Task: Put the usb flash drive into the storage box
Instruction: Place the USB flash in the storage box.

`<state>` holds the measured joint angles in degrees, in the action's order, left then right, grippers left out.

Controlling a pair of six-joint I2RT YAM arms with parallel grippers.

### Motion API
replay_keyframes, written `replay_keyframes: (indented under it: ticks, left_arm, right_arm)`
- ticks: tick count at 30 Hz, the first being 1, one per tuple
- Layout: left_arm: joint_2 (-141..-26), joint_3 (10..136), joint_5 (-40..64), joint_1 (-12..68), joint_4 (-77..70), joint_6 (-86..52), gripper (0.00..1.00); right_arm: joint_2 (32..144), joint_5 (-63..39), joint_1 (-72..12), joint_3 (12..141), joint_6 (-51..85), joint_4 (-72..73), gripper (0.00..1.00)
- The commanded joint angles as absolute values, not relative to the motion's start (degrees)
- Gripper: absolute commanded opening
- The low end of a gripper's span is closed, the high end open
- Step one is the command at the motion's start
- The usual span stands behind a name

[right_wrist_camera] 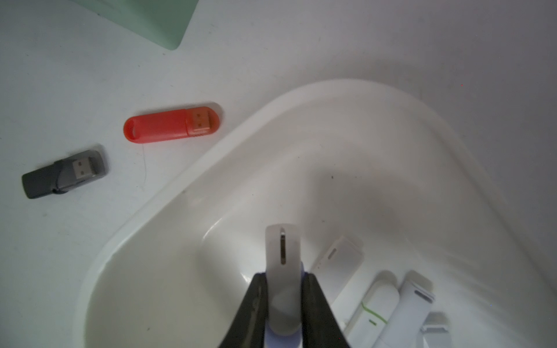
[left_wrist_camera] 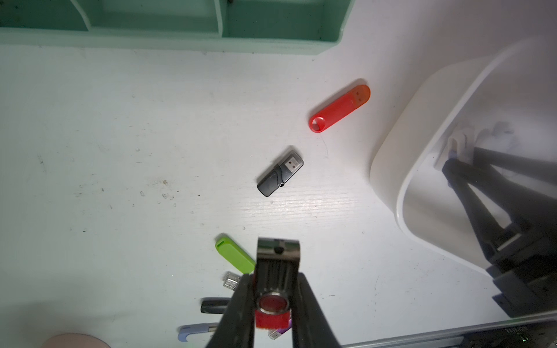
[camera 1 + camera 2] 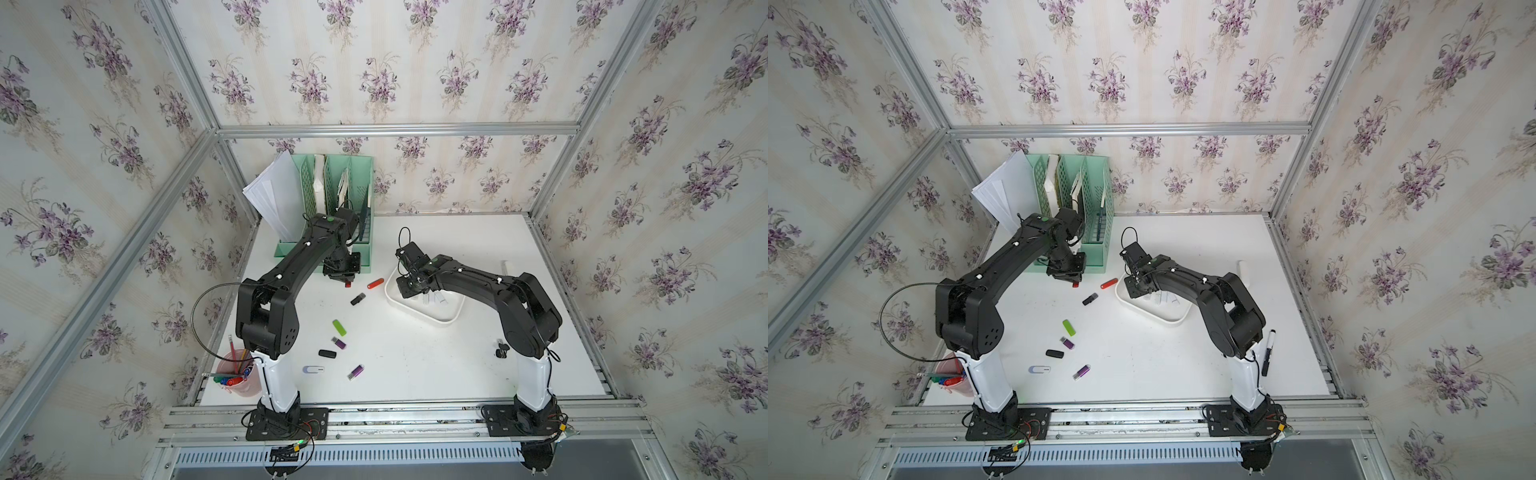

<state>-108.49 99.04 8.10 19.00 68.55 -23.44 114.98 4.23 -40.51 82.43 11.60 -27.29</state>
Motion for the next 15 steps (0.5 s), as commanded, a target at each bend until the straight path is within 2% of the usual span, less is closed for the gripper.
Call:
replay_keyframes:
  ticks: [1,15]
  left_arm:
    - [-107.92,98.76,7.73,19.06,69.19,-23.72,0.23]
    - [-107.93,97.72,7.73,19.33,68.47,-23.82,0.23]
  right_arm:
    - [116.5,4.22,-40.09,83.4,11.01,-26.1,0.21]
    - [120.05,4.48,-38.35,84.22,9.93,-24.72,0.21]
